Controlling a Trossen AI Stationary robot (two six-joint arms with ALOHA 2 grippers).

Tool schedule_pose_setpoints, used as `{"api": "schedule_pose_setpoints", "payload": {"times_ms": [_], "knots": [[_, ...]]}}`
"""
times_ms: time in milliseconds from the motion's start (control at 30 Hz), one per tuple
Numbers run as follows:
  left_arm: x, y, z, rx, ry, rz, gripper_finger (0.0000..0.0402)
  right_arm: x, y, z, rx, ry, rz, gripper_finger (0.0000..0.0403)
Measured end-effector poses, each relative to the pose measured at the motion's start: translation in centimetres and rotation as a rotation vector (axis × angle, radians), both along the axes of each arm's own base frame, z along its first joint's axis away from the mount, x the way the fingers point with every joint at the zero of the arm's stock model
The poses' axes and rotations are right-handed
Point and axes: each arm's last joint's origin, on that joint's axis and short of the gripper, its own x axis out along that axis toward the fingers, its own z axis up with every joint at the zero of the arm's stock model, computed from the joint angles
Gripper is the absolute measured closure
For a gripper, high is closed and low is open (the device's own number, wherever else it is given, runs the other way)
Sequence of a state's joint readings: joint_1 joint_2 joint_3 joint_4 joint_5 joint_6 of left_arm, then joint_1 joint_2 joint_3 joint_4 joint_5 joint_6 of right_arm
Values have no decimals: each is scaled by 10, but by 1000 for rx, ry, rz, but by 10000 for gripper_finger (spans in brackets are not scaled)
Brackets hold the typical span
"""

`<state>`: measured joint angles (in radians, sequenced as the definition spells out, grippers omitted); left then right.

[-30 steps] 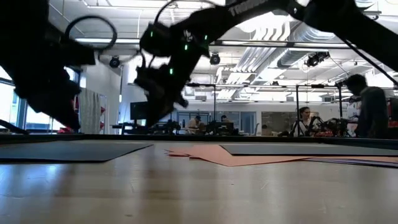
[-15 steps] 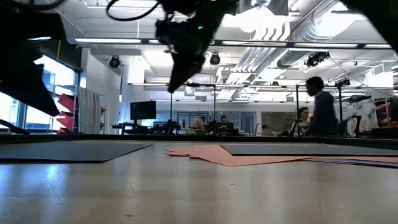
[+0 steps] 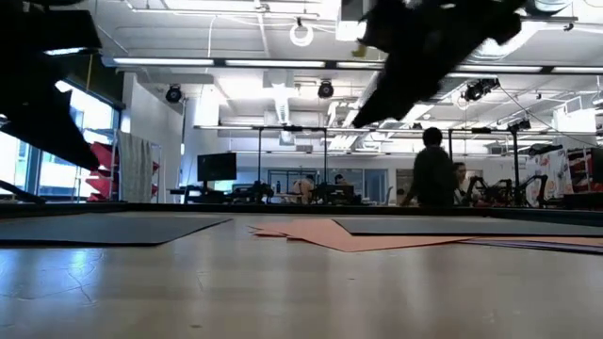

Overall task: Organize paper
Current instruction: Stack the right black paper on top of the left black paper

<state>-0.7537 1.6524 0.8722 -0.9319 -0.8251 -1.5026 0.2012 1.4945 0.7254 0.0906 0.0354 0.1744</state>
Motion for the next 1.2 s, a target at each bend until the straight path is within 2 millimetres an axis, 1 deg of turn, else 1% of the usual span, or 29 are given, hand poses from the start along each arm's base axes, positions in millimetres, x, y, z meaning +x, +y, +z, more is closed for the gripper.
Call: {"api": "schedule_pose_setpoints", "payload": {"times_ms": [100,167,267,400,500,567,633,700,800,900,1000,1200], "knots": [[15,6,-1,-8,4,-36,402,-12,14,-20,-40,-21,63,394],[30,8,-1,-22,-8,-87,402,-16,19,-30,-78,6,63,376],[55,15,2,-30,-43,-182,402,-15,22,-38,-140,23,23,330],[84,28,10,-32,-83,-310,402,-7,24,-45,-234,3,13,249],[97,38,14,-24,-97,-378,402,0,27,-54,-238,-25,64,188],[101,44,15,-22,-90,-404,402,3,29,-62,-239,-29,87,155],[104,48,15,-12,-84,-417,402,5,29,-72,-245,-8,90,134],[106,52,16,4,-81,-423,402,7,28,-83,-243,6,82,126],[108,57,16,11,-66,-440,402,12,23,-93,-195,11,12,134],[112,62,17,6,-65,-467,402,14,17,-100,-139,25,-58,163],[114,64,18,-14,-73,-489,402,15,16,-104,-129,35,-99,213],[115,66,18,-22,-75,-491,402,15,17,-101,-127,15,-118,335]]}}
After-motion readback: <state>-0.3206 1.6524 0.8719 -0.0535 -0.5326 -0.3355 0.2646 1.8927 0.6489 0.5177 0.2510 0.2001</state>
